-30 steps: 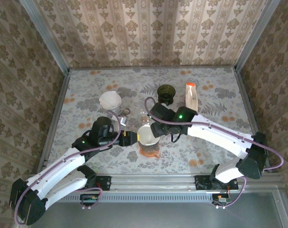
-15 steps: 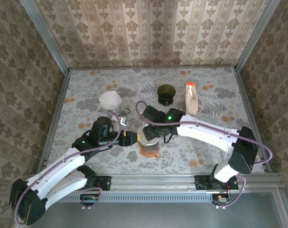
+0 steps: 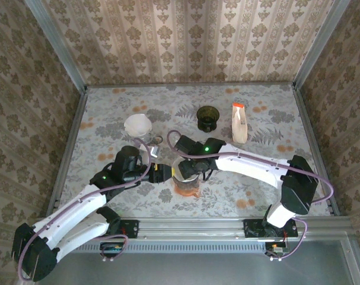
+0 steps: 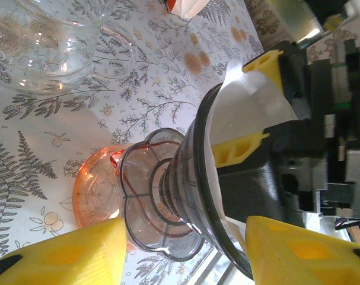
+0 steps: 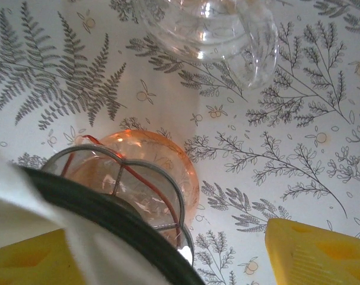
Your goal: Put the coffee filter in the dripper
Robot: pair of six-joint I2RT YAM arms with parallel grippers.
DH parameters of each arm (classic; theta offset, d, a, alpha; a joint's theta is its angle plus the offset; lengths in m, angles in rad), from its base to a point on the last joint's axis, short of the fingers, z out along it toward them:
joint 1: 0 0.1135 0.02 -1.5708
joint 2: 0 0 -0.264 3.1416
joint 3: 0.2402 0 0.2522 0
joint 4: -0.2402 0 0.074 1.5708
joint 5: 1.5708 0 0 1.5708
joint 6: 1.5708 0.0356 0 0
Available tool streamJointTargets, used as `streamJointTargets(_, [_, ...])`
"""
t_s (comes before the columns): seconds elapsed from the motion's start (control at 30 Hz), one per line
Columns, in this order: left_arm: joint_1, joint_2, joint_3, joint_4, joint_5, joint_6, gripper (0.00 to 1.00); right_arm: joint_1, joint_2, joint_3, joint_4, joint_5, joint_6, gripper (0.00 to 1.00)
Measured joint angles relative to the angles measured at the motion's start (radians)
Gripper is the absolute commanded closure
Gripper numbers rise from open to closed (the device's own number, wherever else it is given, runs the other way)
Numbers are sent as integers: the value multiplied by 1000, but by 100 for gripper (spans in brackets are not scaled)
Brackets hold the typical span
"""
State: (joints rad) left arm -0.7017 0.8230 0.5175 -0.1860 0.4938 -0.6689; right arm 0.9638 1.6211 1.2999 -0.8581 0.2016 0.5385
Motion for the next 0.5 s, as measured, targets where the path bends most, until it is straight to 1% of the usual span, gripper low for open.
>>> streamJointTargets(0.13, [0, 0, 0, 0, 0, -1, 42, 0, 9, -7, 12, -1, 0, 27])
streamJointTargets(0.33, [0, -6, 0, 0, -1, -14, 34, 0, 9, -14, 23, -1, 1, 27])
streamJointTargets(0.5, [0, -32, 0, 10, -11, -19, 32, 0, 9, -19, 26, -4, 1, 27])
